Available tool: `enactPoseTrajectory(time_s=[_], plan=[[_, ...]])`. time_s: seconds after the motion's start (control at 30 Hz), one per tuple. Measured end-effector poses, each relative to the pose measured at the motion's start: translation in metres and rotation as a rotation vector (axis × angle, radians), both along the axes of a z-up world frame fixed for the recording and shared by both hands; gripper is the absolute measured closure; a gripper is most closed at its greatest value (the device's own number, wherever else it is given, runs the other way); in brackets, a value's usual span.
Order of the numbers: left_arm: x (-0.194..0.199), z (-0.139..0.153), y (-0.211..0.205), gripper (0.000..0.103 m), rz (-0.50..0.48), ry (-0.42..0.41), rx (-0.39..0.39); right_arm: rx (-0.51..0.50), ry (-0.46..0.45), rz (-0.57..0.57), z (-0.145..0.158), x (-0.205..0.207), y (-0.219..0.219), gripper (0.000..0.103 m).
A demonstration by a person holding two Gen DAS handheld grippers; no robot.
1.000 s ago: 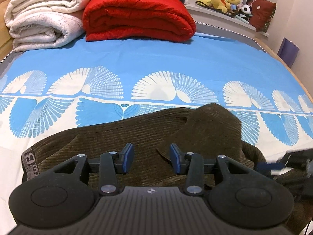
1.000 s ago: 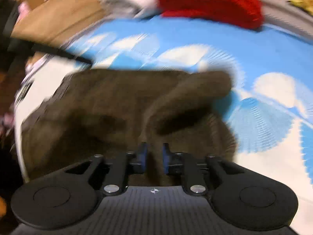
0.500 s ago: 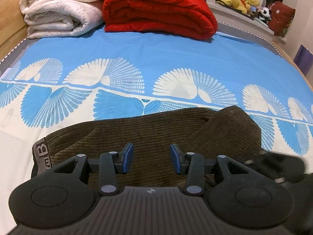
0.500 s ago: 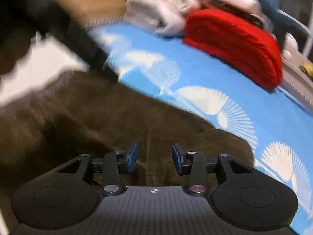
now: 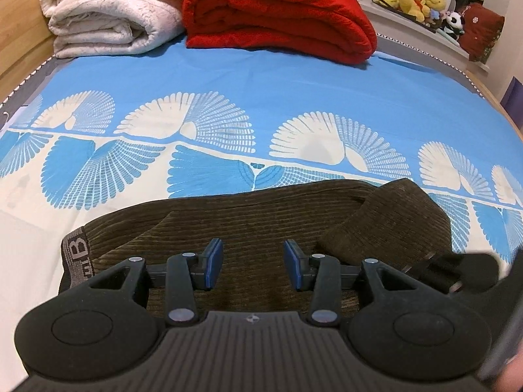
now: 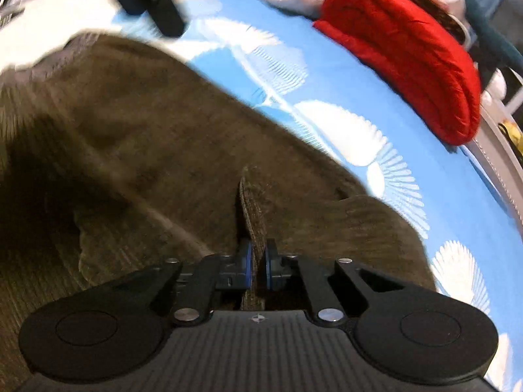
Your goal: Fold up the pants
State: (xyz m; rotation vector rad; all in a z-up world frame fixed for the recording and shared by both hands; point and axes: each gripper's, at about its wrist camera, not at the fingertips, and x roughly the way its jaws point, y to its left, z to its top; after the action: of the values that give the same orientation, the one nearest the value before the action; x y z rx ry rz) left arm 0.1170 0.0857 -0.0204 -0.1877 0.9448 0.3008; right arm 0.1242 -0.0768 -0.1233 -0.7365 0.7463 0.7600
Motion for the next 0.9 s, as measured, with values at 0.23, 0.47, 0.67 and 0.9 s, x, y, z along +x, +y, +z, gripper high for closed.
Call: enactPoseTrajectory(time_s=[0.23, 0.47, 0.67, 0.9], plan=[[0.001, 0.002, -0.006, 0.057, -0.006, -0.006, -0.004, 0.535, 0.026, -0.348, 0.096, 0.054, -0.113, 0.096], [0.004, -0.002, -0.024, 0.057, -0.083, 0.008, -0.005, 0.976, -0.112, -1.171, 0.103, 0.078, -0.356, 0.096], [0.007, -0.021, -0.058, 0.050, -0.236, 0.074, -0.032, 0.967, 0.197, -1.777, -0.010, 0.056, -0.496, 0.095], [0.012, -0.054, -0.088, 0.050, -0.403, 0.194, -0.132, 0.951, 0.218, -1.702, -0.022, 0.070, -0.511, 0.078]])
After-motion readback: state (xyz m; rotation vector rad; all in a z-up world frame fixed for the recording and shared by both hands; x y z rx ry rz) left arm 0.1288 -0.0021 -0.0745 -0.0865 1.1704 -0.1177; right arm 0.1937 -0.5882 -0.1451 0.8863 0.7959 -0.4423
